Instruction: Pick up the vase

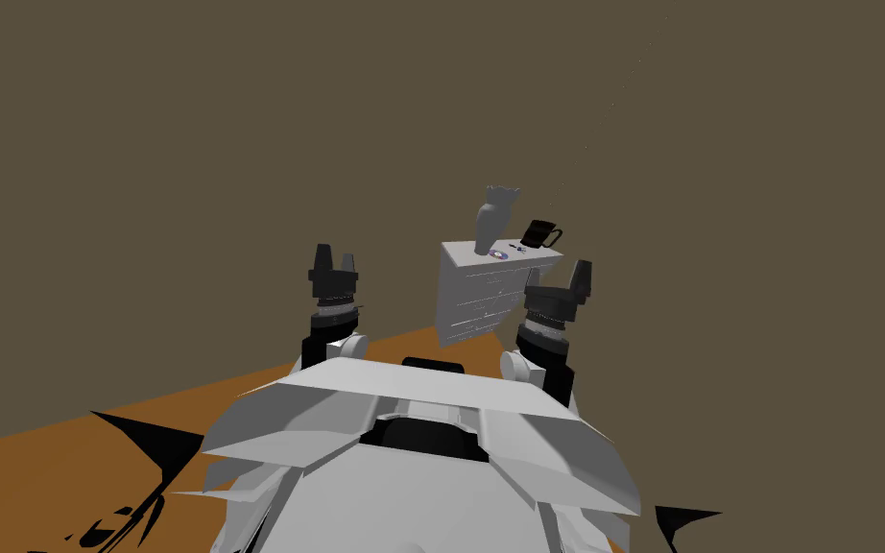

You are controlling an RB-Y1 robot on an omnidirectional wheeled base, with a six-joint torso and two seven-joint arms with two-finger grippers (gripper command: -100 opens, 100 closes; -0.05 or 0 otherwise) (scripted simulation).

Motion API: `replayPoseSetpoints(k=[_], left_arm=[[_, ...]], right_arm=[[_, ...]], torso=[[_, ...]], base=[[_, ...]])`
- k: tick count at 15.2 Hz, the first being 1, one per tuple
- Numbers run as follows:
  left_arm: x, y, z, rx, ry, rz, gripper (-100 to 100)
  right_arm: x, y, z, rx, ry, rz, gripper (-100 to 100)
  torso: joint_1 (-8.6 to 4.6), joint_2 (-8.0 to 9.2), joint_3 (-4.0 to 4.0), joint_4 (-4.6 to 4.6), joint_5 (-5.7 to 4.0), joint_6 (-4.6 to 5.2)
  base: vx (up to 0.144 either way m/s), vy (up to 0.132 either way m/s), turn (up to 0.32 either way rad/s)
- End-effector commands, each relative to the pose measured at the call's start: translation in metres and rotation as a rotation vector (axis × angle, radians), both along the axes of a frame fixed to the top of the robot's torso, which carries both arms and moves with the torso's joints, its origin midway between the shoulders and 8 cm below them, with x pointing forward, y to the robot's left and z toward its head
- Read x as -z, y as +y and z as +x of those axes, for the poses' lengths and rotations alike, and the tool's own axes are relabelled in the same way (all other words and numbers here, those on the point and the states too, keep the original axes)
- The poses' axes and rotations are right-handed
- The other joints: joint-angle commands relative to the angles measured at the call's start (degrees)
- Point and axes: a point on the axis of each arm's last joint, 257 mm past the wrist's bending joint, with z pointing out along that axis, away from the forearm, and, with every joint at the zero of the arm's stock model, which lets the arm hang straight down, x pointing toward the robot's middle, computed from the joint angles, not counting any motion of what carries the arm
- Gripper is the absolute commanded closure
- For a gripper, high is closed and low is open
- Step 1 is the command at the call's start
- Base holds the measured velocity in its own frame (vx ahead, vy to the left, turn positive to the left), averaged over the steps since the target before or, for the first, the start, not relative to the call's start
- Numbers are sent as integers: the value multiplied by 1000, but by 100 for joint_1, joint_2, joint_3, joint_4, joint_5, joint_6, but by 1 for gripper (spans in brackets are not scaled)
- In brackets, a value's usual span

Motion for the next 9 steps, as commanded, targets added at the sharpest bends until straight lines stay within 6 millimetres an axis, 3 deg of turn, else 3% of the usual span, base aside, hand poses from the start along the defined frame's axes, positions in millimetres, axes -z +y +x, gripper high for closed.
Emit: replayPoseSetpoints(k=[1,9], left_arm=[[0,0,0,0,0,0,0],[0,0,0,0,0,0,0]], right_arm=[[4,7,3,-21,12,-49,-100],[26,25,18,-80,58,-225,-100]], torso=[[0,0,0,0,0,0],[-1,3,2,1,0,-1]], base=[[0,0,0],[-8,5,19]])
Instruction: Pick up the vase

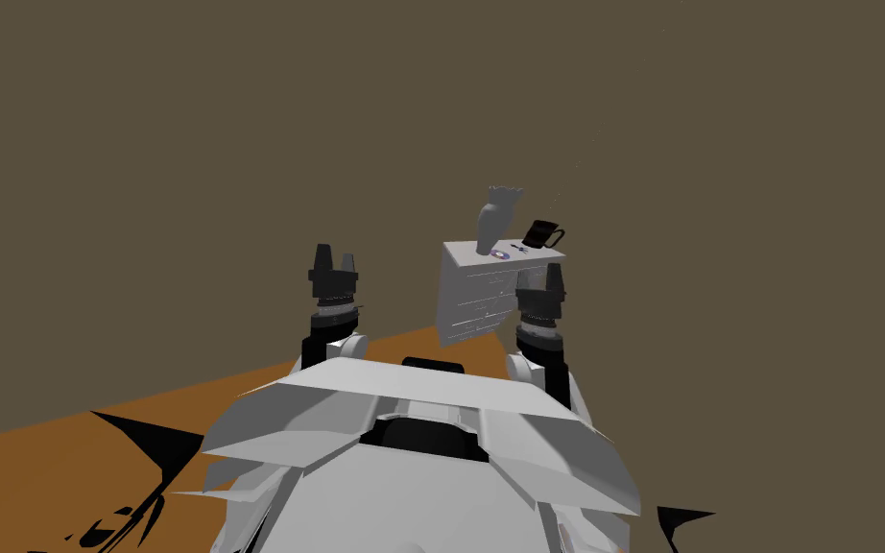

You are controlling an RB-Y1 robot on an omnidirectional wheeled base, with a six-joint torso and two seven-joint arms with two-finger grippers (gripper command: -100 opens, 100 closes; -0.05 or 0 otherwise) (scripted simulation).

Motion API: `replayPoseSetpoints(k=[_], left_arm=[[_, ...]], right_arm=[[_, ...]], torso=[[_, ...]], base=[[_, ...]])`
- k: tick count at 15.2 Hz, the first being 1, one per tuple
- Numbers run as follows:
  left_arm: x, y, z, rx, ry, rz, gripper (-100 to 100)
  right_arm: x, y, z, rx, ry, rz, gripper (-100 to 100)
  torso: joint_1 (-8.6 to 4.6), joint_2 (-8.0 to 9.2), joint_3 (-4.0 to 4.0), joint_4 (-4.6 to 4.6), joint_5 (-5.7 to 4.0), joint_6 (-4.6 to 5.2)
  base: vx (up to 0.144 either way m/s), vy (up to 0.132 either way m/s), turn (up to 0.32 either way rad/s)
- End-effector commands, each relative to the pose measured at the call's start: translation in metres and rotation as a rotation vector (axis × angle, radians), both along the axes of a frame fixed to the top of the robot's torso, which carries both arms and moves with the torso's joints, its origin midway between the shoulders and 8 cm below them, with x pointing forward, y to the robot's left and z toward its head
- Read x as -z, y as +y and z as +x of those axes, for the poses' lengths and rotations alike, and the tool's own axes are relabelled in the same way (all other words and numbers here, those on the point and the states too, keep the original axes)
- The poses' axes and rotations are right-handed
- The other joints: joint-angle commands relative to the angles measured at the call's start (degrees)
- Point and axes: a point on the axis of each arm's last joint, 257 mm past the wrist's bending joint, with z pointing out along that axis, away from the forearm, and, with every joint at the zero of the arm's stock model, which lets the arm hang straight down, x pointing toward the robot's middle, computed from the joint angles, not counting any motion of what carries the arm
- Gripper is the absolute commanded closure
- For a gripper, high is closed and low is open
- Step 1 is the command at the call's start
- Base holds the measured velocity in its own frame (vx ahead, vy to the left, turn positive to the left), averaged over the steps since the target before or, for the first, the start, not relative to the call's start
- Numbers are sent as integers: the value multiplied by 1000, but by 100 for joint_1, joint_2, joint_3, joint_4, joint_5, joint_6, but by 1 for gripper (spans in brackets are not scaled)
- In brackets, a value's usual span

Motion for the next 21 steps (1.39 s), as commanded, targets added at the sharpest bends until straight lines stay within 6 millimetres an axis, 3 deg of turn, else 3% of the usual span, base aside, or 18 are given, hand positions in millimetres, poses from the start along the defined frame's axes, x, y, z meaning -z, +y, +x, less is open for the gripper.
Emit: replayPoseSetpoints(k=[1,11,15,21], left_arm=[[0,0,0,0,0,0,0],[0,0,0,0,0,0,0],[0,0,0,0,0,0,0],[0,0,0,0,0,0,0]], right_arm=[[5,4,3,-18,11,-53,-100],[35,17,17,-82,57,-284,-100],[56,16,28,-103,81,-415,-100],[69,15,32,-136,100,-554,-100]], torso=[[0,0,0,0,0,0],[1,-1,-1,0,1,0],[1,-2,-1,0,1,1],[1,-3,-1,0,1,0]], base=[[-10,6,26],[-7,7,21],[-7,9,30],[-5,8,24]])
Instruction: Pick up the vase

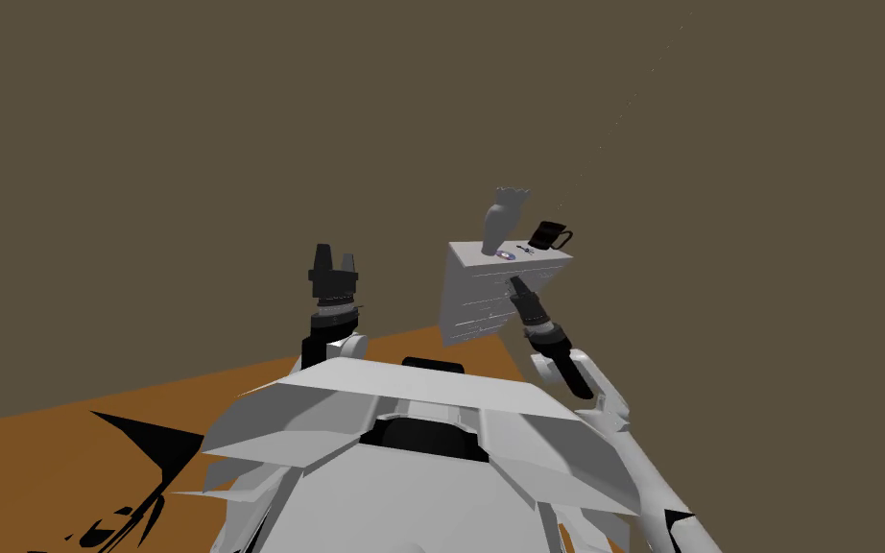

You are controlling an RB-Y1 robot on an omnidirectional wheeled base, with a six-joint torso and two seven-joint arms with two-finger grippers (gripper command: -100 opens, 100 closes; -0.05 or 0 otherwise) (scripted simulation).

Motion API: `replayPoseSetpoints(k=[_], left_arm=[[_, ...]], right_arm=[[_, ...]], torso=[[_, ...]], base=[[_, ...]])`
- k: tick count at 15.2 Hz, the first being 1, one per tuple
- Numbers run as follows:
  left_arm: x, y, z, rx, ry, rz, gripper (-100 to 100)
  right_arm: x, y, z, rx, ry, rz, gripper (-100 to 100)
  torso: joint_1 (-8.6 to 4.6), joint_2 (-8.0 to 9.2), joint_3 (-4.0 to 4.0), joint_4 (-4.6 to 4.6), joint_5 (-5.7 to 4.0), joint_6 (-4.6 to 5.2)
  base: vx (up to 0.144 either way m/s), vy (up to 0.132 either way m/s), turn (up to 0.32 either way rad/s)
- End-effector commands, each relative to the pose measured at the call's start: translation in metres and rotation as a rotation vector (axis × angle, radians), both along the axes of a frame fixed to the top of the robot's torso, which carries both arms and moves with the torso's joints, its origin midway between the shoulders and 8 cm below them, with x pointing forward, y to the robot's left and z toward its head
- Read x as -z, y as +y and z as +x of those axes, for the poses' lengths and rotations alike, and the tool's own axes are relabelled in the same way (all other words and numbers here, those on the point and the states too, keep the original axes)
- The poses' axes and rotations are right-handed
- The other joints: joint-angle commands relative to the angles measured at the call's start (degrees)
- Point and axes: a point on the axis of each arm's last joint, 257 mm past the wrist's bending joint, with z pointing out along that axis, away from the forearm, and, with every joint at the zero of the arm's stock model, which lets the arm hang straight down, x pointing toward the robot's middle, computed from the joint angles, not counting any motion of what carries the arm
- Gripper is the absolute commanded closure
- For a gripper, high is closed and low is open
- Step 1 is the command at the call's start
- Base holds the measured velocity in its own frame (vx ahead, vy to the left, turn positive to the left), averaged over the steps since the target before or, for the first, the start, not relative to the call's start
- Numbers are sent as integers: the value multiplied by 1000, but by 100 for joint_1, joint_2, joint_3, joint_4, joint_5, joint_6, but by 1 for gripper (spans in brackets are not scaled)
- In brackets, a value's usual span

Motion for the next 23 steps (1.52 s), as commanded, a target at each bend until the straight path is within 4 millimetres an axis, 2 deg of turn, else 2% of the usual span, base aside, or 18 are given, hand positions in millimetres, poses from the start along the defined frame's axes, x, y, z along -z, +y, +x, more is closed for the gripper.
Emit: replayPoseSetpoints(k=[1,4,5,8,9,12,13,16,17,20,21,23], left_arm=[[0,0,0,0,0,0,0],[0,0,0,0,0,0,0],[0,0,0,0,0,0,0],[0,0,0,0,0,0,0],[0,0,0,0,0,0,0],[0,0,0,0,0,0,0],[0,0,0,0,0,0,0],[0,0,0,0,0,0,0],[0,0,0,0,0,0,0],[0,0,0,0,0,0,0],[0,0,0,0,0,0,0],[0,0,0,0,0,0,0]], right_arm=[[11,-6,6,-7,9,-74,-100],[13,-6,6,-25,15,-126,-100],[22,-13,12,-25,20,-181,-100],[23,-13,11,-41,25,-228,-100],[31,-22,17,-41,30,-286,-100],[32,-23,17,-55,35,-333,-100],[39,-34,23,-54,40,-394,-100],[39,-36,23,-68,44,-441,-100],[44,-48,29,-65,49,-501,-100],[43,-51,29,-78,52,-550,-100],[47,-64,34,-75,57,-609,-100],[46,-67,35,-85,60,-651,-100]], torso=[[0,0,0,0,0,0],[0,0,0,0,0,0],[0,-1,0,0,0,1],[1,-1,-1,0,0,0],[0,-1,-1,0,0,0],[2,-2,-1,0,1,0],[1,-1,-1,0,0,1],[2,-2,-1,0,1,0],[1,-2,-1,0,0,1],[3,-3,-1,0,1,0],[2,-2,-1,0,1,0],[3,-4,-2,-1,1,-1]], base=[[-5,13,48],[-4,7,24],[-3,11,28],[-3,8,26],[-3,10,40],[-1,8,25],[-1,11,50],[-1,8,28],[-1,11,44],[0,11,28],[3,12,51],[2,12,43]])
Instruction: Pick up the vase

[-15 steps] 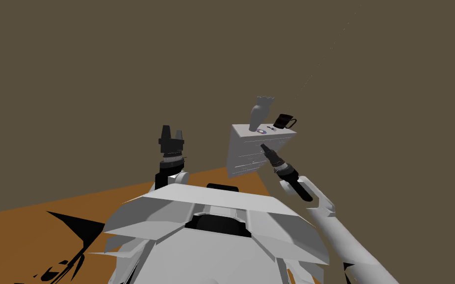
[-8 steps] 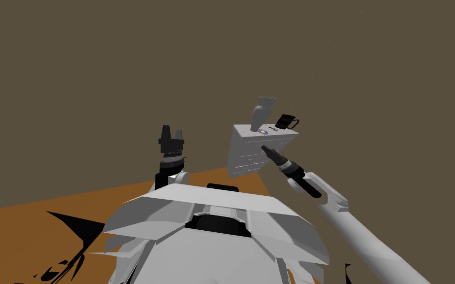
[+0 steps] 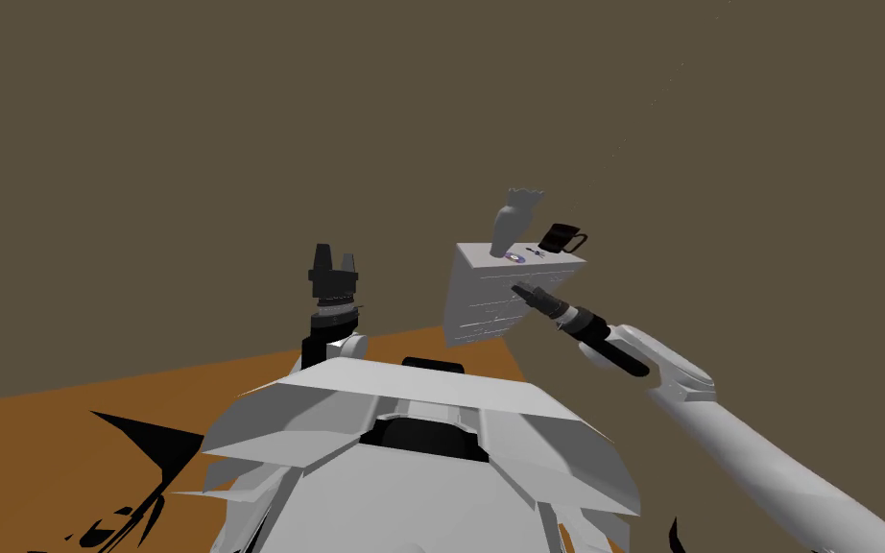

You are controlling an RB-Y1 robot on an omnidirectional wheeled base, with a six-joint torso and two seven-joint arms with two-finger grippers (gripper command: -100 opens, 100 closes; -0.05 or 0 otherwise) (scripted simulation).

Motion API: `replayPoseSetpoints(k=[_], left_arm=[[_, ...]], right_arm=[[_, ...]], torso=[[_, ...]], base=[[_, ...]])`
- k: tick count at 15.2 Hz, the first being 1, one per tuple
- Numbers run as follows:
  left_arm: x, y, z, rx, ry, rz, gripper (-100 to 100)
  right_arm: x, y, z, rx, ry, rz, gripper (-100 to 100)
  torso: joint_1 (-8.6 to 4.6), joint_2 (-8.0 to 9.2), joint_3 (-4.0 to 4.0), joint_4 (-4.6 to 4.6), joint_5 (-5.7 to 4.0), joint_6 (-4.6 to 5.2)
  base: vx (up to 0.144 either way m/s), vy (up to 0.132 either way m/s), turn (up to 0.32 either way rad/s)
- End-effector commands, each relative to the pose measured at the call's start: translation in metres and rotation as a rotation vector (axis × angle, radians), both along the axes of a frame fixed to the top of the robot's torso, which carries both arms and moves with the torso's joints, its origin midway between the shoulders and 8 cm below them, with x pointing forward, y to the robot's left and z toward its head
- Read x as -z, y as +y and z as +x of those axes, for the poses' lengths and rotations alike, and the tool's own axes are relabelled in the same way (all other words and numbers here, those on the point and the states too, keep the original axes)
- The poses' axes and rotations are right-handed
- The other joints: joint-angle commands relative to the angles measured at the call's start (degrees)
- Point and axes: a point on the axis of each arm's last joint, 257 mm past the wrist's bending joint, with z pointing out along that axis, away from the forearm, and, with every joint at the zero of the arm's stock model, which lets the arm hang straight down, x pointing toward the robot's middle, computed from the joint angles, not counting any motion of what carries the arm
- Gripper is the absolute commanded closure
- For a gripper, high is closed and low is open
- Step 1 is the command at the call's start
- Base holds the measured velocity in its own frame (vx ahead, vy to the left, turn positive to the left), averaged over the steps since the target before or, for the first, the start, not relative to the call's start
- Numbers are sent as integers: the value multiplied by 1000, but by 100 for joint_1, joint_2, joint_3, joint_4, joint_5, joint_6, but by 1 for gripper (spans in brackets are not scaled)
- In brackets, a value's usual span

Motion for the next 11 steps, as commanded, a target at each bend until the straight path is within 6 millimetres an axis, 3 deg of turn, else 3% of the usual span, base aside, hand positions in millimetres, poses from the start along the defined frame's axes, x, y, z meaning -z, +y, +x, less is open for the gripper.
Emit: replayPoseSetpoints(k=[1,2,5,6,9,11], left_arm=[[0,0,0,0,0,0,0],[0,0,0,0,0,0,0],[0,0,0,0,0,0,0],[0,0,0,0,0,0,0],[0,0,0,0,0,0,0],[0,0,0,0,0,0,0]], right_arm=[[-1,-3,0,-8,4,-39,-100],[1,-19,6,-2,6,-97,-100],[-2,-22,6,-15,10,-150,-100],[-2,-36,11,-13,11,-208,-100],[-5,-41,12,-20,16,-260,-100],[-10,-60,17,-17,21,-342,-100]], torso=[[0,0,0,0,0,0],[0,1,0,0,0,1],[1,-1,0,0,0,0],[0,0,0,0,0,1],[3,-1,0,0,1,0],[3,-1,0,0,1,-1]], base=[[1,7,1],[4,14,50],[4,11,32],[2,15,57],[5,13,30],[8,16,64]])
